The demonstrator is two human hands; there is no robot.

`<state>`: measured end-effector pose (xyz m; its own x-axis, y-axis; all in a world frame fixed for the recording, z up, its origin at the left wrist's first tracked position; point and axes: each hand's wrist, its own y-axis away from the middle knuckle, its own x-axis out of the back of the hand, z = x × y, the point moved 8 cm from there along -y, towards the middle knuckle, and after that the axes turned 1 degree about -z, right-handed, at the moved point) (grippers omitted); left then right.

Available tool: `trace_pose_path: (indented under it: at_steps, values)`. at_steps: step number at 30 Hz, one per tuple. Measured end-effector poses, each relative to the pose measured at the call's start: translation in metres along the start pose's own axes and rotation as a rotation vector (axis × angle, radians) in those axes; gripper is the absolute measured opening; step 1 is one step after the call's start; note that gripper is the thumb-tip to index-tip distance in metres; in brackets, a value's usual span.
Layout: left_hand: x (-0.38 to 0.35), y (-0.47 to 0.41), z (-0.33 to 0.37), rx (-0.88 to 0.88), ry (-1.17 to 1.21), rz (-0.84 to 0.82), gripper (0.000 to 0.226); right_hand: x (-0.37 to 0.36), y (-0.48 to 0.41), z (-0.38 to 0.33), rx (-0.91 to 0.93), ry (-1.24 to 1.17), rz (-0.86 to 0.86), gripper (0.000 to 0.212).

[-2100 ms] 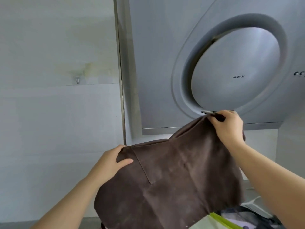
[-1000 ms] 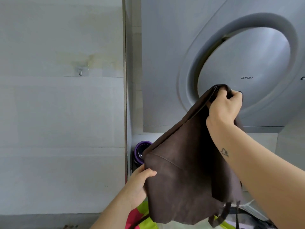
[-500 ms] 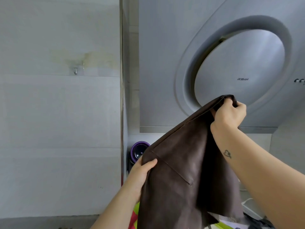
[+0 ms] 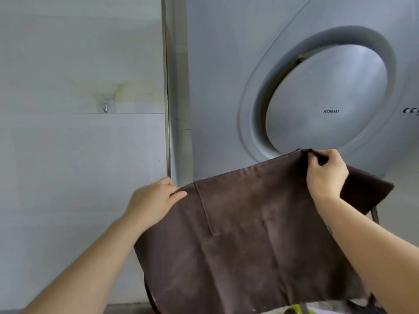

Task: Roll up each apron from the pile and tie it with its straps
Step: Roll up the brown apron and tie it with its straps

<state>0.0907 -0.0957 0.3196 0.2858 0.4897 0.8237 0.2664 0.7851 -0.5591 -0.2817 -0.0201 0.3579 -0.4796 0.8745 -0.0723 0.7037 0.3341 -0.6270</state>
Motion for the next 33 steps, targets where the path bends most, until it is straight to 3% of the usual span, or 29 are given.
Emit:
trace_pose_path:
  at_steps: [2,4,7,8,11,14,17,22,25,28,31,33]
  values:
    - [0.022,-0.014,-0.011,0.024,-0.136,0.054,0.037,-0.001,-0.001,-0.004,0.081,0.076,-0.058,0.017]
    - [0.030,-0.023,-0.025,0.066,-0.078,0.068,0.027,-0.006,-0.002,-0.005,0.144,0.115,-0.110,0.015]
    - [0.015,-0.023,-0.036,0.120,-0.007,-0.076,0.022,-0.026,0.000,0.003,0.214,0.397,-0.365,0.017]
    - [0.018,-0.021,-0.038,0.147,0.031,-0.015,0.022,-0.028,0.000,0.006,0.223,0.453,-0.404,0.018]
    - [0.041,-0.007,-0.039,0.173,0.057,0.289,0.022,-0.017,0.001,0.010,0.235,0.462,-0.375,0.017]
    - [0.033,-0.006,-0.034,0.071,0.092,0.176,0.032,-0.009,0.002,0.017,0.192,0.422,-0.390,0.006]
    - [0.021,-0.003,-0.026,-0.020,0.109,0.041,0.041,0.008,0.003,0.029,0.068,0.315,-0.345,0.009]
    - [0.052,0.004,-0.007,0.025,-0.165,0.416,0.020,0.027,0.010,0.026,0.071,0.201,-0.248,0.016]
    - [0.056,-0.002,-0.002,0.241,-0.309,0.264,0.023,0.044,0.011,0.005,0.193,0.159,-0.192,0.026]
    - [0.062,-0.009,0.000,0.394,-0.059,0.188,0.029,0.062,0.002,-0.013,0.302,0.164,-0.161,0.025]
    - [0.081,-0.012,0.014,0.362,0.434,0.358,0.023,0.093,-0.004,-0.042,0.436,0.087,-0.011,0.019]
    - [0.098,-0.005,0.032,0.287,0.551,0.507,0.019,0.108,-0.005,-0.058,0.519,0.061,0.074,0.012]
